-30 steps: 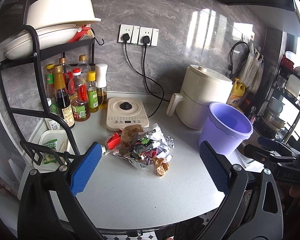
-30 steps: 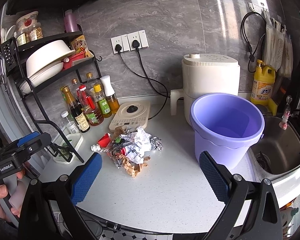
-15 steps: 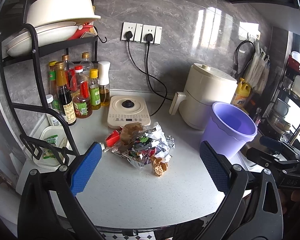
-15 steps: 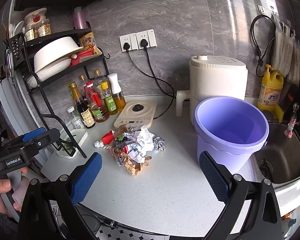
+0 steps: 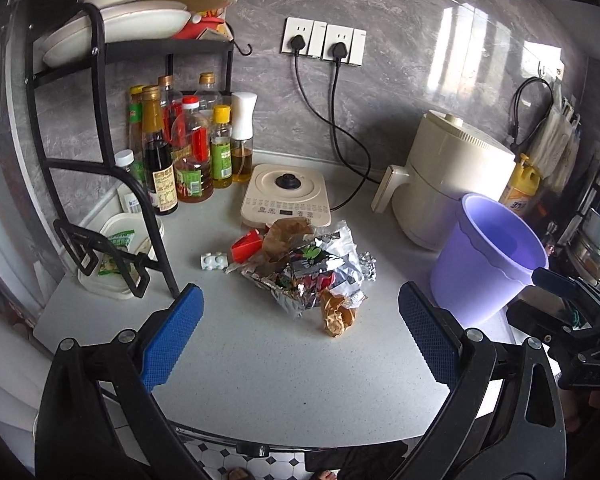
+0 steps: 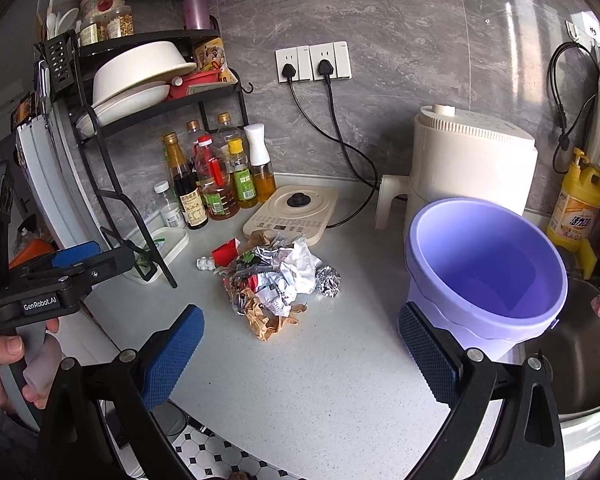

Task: Collect trash
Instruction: 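Grasp the red paper packet with the left tool while the right tool grasps crumpled white paper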

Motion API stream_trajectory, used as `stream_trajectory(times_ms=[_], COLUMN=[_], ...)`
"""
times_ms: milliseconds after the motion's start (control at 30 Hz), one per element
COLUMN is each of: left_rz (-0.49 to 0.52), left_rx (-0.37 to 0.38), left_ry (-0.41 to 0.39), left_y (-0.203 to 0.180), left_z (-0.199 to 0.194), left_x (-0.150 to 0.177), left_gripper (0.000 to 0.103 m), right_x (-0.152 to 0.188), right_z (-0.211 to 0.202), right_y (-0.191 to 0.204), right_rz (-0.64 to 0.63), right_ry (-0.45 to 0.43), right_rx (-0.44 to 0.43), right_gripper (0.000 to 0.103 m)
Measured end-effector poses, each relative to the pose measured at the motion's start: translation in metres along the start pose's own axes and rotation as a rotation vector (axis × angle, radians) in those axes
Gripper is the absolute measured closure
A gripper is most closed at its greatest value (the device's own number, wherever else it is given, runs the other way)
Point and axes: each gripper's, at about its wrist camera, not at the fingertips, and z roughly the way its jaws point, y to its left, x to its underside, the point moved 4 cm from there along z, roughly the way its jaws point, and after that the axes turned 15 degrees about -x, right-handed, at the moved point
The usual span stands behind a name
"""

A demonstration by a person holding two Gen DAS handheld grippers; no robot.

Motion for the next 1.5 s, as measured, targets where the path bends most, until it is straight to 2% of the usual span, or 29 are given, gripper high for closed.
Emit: stream_trajectory(times_ms=[167,267,433,600,767,833,1033,1167,1367,1500], left_rz=[-0.015,-0.023,-0.036,-0.034,0.032,0.061,0.104,0.134,0.155,0.157], left_rx=[-0.025,-0.021,0.002,0.004,0.01,0.014,0.03,0.041,0.059,0.07], left_ry=[0.037,0.057,0.093,0.11,0.112,0.128,0.176,0.196,0.227,0.271], left_y=[0.011,0.017,0.023,0.022,0.009,0.005,0.001,-0.001,-0.006,-0.006], left_z=[0.02,0.038,0.073,0.105,0.134,0.149,0.19,0.212,0.247,0.264], left_x=[0.007,0.007,0.001,-0.011,-0.023,-0.026,-0.028,-0.028,-0.028,-0.023], left_gripper=[0.007,0.015,0.032,0.041,0.041,0.046,0.051,0.052,0.052,0.052], right_x=[0.004,0.004,0.002,-0.009,-0.019,-0.02,-0.019,-0.012,-0.012,-0.01], right_z=[0.021,0.038,0.067,0.094,0.121,0.131,0.162,0.187,0.21,0.219], right_y=[-0.005,-0.008,-0.014,-0.017,-0.023,-0.027,-0.036,-0.046,-0.059,-0.064], right_rz=[0.024,0.024,0.04,0.054,0.103,0.129,0.191,0.25,0.3,0.334], right_ry=[0.041,0.06,0.115,0.136,0.146,0.157,0.189,0.224,0.26,0.292], right_rx=[-0.034,-0.035,-0.043,-0.06,-0.067,-0.068,-0.075,-0.071,-0.069,-0.102], right_gripper=[0.008,0.009,0.023,0.033,0.034,0.035,0.045,0.057,0.056,0.057])
